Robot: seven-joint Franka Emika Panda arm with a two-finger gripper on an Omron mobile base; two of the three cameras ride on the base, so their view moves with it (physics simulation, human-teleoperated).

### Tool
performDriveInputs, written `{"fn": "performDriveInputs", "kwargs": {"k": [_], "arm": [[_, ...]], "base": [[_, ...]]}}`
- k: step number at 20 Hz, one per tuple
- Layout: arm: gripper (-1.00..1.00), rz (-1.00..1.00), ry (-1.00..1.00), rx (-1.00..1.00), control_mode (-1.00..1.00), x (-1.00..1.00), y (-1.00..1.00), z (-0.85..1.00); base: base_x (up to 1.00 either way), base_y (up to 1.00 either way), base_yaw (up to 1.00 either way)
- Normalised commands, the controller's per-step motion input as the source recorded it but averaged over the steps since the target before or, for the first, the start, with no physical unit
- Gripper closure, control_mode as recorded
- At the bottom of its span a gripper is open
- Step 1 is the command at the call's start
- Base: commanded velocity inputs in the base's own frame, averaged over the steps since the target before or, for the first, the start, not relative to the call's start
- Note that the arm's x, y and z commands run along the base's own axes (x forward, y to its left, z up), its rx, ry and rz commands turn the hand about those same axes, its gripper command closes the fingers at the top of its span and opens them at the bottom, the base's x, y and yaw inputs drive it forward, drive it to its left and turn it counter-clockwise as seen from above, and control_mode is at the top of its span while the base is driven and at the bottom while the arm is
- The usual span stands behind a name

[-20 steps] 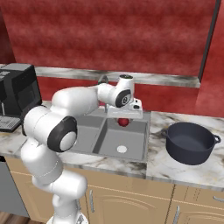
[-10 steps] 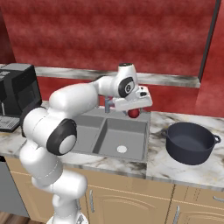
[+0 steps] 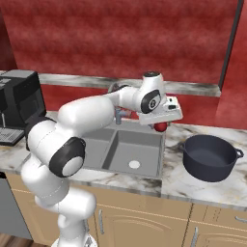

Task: Dump the tomato from the pot into the sink. Then turn on the water and wash the tomato. Then turn off the water and put the tomato back in the pot.

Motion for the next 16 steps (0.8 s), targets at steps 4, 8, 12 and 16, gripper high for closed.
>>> {"fn": "performDriveInputs", "kwargs": {"k": [4,8,12,16], "arm": [[1.00,-0.18,-0.02,0.00,-1.00,0.08,-1.00,0.00],[1.00,-0.11,0.00,0.00,-1.00,0.34,-1.00,0.00],[1.00,-0.07,0.01,0.08,-1.00,0.21,-0.98,-0.01],[1.00,0.00,0.16,0.11,-1.00,0.33,-0.81,-0.06]], "base": [[0.00,0.00,0.00],[0.00,0.00,0.00],[0.00,0.00,0.00],[0.00,0.00,0.00]]}}
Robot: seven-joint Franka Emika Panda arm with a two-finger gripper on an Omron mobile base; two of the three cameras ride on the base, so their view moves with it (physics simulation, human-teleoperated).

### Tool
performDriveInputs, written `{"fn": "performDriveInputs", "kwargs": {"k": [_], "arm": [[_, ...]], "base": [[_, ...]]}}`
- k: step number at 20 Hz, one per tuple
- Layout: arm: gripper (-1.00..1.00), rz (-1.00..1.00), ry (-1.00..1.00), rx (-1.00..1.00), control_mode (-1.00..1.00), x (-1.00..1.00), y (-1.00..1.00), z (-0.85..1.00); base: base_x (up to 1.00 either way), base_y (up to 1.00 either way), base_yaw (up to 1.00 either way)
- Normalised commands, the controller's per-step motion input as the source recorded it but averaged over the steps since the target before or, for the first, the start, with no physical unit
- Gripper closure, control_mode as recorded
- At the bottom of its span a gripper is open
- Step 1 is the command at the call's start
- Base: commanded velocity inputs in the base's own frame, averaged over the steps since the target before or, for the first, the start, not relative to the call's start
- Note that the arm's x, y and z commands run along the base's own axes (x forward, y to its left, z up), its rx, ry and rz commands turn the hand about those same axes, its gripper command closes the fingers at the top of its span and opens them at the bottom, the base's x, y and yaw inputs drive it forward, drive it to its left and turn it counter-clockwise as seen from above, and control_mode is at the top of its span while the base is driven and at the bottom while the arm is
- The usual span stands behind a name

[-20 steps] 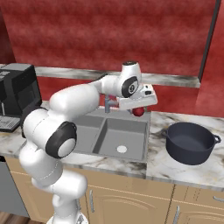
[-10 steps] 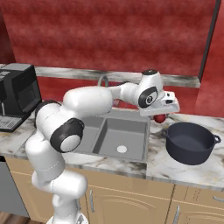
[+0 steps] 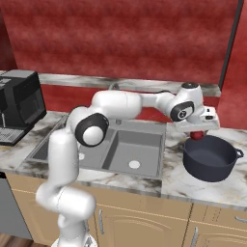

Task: Dump the tomato from the pot into the sink. Then turn on the water and wash the tomato. Then turn off the water and put the tomato back in the pot.

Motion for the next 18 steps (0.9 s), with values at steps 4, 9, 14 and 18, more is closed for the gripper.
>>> {"fn": "performDriveInputs", "kwargs": {"k": [4,9,14,18], "arm": [[1.00,0.00,0.19,0.08,-1.00,0.23,-0.41,-0.18],[1.00,-0.04,0.04,0.01,-1.00,0.00,-0.13,-0.53],[1.00,-0.05,0.00,0.08,-1.00,-0.11,-0.07,-0.50],[1.00,-0.01,0.00,0.09,-1.00,-0.09,0.00,-0.42]], "base": [[0.00,0.00,0.00],[0.00,0.00,0.00],[0.00,0.00,0.00],[0.00,0.00,0.00]]}}
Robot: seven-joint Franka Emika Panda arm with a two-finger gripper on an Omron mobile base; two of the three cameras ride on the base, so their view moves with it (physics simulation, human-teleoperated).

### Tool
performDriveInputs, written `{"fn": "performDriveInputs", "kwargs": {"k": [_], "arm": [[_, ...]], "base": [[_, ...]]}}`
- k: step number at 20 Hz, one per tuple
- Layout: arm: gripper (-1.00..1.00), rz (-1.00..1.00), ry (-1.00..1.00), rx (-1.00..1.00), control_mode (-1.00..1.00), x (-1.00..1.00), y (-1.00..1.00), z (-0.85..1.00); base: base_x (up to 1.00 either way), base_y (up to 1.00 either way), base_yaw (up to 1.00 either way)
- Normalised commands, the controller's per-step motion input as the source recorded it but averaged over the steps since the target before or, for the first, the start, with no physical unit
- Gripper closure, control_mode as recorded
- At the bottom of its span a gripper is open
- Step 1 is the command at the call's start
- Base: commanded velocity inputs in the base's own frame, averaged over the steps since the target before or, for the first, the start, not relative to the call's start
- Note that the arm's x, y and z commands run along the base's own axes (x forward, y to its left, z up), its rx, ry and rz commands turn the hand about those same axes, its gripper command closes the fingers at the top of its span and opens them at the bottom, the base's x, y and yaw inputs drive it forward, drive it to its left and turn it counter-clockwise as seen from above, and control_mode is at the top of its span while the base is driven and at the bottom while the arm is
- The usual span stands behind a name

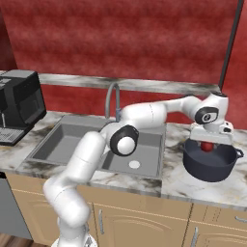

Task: Dump the tomato from the pot into the sink. Then turn on the water and wash the tomato. Then turn off the water and put the tomato back in the pot.

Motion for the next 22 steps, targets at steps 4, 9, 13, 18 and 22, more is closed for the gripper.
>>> {"fn": "performDriveInputs", "kwargs": {"k": [4,9,13,18,22], "arm": [[-1.00,0.00,-0.02,0.04,-1.00,-0.05,0.00,-0.22],[-1.00,0.00,-0.02,0.00,-1.00,-0.01,0.00,0.00],[-1.00,0.00,-0.02,0.00,-1.00,0.00,0.00,0.00],[-1.00,0.00,-0.08,0.00,-1.00,-0.01,0.00,0.01],[-1.00,-0.01,-0.04,-0.05,-1.00,-0.24,0.04,0.24]], "base": [[0.00,0.00,0.00],[0.00,0.00,0.00],[0.00,0.00,0.00],[0.00,0.00,0.00],[0.00,0.00,0.00]]}}
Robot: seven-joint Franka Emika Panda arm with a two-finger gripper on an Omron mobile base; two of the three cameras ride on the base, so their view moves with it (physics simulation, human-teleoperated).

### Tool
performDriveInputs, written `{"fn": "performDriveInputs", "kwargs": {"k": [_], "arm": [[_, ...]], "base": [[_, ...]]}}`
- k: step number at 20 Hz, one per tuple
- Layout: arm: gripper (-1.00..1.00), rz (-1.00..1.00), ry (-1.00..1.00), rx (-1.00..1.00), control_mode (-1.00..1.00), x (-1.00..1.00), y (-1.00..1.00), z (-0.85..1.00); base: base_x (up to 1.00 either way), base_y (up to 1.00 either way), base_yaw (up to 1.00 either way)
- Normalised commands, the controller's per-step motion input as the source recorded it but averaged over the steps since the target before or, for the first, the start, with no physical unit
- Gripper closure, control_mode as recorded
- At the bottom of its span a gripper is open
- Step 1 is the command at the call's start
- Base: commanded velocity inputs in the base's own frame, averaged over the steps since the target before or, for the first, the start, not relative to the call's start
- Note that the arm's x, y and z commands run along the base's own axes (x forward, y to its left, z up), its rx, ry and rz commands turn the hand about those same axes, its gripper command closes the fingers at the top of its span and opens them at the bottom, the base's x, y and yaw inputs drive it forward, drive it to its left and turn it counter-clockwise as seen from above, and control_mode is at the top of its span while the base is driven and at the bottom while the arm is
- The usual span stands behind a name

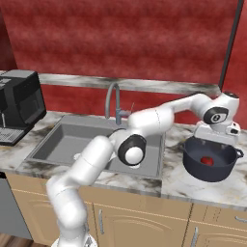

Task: Dump the tomato from the pot into the sink. Then turn on the water and wash the tomato. Then turn off the water and put the tomato back in the pot.

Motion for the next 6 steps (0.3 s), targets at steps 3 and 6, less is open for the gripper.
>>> {"fn": "performDriveInputs", "kwargs": {"k": [3,6], "arm": [[-1.00,0.00,-0.09,-0.17,-1.00,-0.72,0.36,0.30],[-1.00,0.01,-0.11,-0.24,-1.00,-0.92,0.91,0.02]], "base": [[0.00,0.00,0.00],[0.00,0.00,0.00]]}}
